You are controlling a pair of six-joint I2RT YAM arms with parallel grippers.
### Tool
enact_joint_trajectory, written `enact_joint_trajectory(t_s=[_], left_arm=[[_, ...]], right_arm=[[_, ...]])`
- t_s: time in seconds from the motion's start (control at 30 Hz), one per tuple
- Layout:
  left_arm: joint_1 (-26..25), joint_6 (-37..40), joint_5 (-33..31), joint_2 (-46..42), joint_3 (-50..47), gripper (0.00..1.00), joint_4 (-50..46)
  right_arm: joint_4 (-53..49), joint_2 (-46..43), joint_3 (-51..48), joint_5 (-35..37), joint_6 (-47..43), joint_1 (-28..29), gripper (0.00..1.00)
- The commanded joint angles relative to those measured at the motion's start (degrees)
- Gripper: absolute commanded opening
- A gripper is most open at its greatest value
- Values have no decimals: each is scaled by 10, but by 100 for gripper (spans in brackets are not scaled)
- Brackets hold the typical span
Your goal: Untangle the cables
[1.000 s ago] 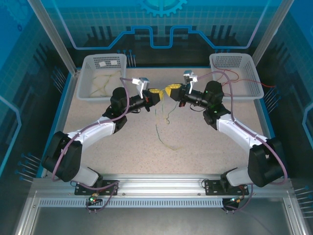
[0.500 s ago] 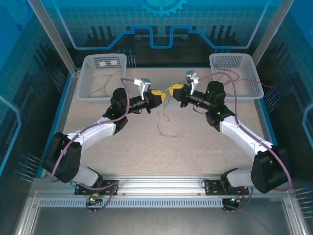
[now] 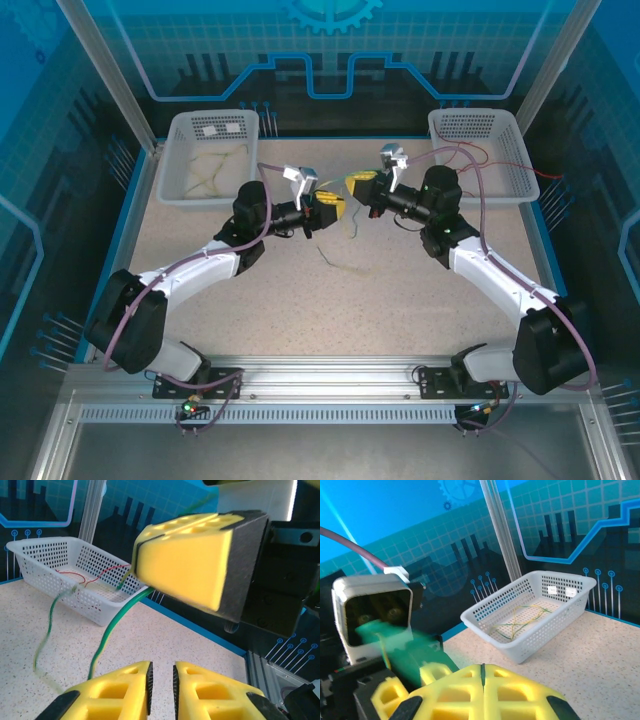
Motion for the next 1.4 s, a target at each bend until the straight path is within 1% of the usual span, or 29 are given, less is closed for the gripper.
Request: enact_joint_trajectory(t_s=[0.0,0.17,0.23,0.33,0.43,0.53,0.6,0.73,0.83,0.9,0.97,1.0,1.07,1.1,1.2,1.23,1.3,1.37], left_arm=[[-2,18,-7,11,22,21,-12],[-2,17,-11,16,23,22,-9],[-2,21,-12,17,26,22,-14],[-2,27,-13,16,25,22,-18],[-2,35,-23,13,26,23,-31],[-2,41,-31,9,22,23,-32],[-2,41,-40,6,20,25,-32],[-2,42,-39,6,19,25,-31],[-1,43,-38,8,20,25,-29],[-2,42,-33,12,21,30,-25],[-2,39,-18,15,24,31,-19],[-3,36,-10,16,24,34,-12],[-3,28,1,17,23,31,0],[-3,23,8,18,24,32,5],[-5,17,5,17,23,39,8],[-4,19,4,18,22,40,6],[-4,24,6,17,21,38,2],[-5,26,0,18,21,39,-3]], right_arm=[[37,-8,5,-26,46,5,0],[48,11,19,-83,105,8,0],[19,10,27,-82,105,13,0],[9,2,25,-95,111,14,0],[-32,-10,35,-103,109,16,0],[-87,-37,31,-67,74,16,0],[-137,-57,27,-25,48,14,0],[-182,-86,16,39,22,5,0],[-190,-88,15,36,24,-7,0],[-181,-81,16,18,33,-6,0],[-159,-73,14,-2,45,-2,0],[-149,-68,12,-7,44,2,0],[-152,-63,13,6,34,12,0],[-158,-61,15,12,31,13,0],[-152,-55,16,8,38,7,0],[-151,-53,17,5,37,9,0],[-144,-50,19,-2,44,10,0],[-135,-46,20,-17,57,12,0]])
